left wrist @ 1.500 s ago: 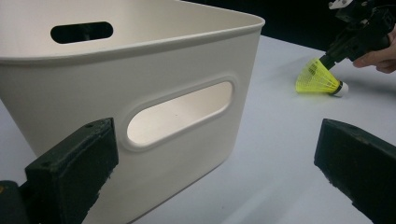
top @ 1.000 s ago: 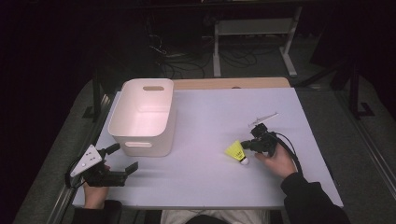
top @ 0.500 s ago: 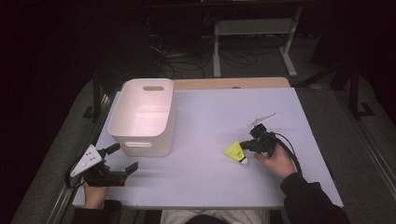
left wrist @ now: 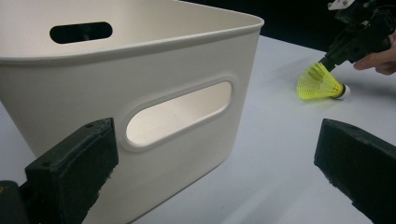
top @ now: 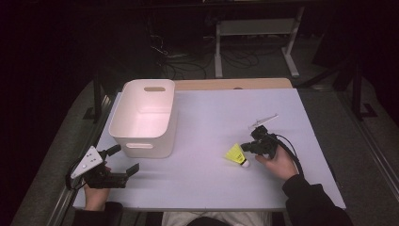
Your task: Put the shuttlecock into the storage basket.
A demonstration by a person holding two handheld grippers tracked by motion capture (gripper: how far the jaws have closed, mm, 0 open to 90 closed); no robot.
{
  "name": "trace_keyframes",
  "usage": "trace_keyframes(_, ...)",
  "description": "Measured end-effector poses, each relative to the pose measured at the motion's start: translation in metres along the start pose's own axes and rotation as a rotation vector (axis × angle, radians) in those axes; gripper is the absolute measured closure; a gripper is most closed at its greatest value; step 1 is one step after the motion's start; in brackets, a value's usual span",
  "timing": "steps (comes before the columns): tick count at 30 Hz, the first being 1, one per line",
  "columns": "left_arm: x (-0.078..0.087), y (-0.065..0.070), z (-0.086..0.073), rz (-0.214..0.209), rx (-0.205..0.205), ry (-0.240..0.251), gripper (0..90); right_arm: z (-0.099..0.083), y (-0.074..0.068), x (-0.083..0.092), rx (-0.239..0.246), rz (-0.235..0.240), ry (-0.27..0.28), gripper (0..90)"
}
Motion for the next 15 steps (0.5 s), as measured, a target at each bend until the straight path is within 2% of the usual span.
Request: trace_keyframes(15, 0.0, 0.0, 0.0, 0.0, -0.001, -0.002, 0.0, 0.001, -0.002, 0.017, 0.011, 0.018, 0.051, 88.5)
Point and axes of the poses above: each handheld gripper's, and its own axes: x roughly backward along the jaws, z roughly out of its top, y roughly to its right, the point moved 1 cm from there along -x, roughly forward along the jaws, and after that the axes turned 14 degrees about -x, right-handed, at the moved point
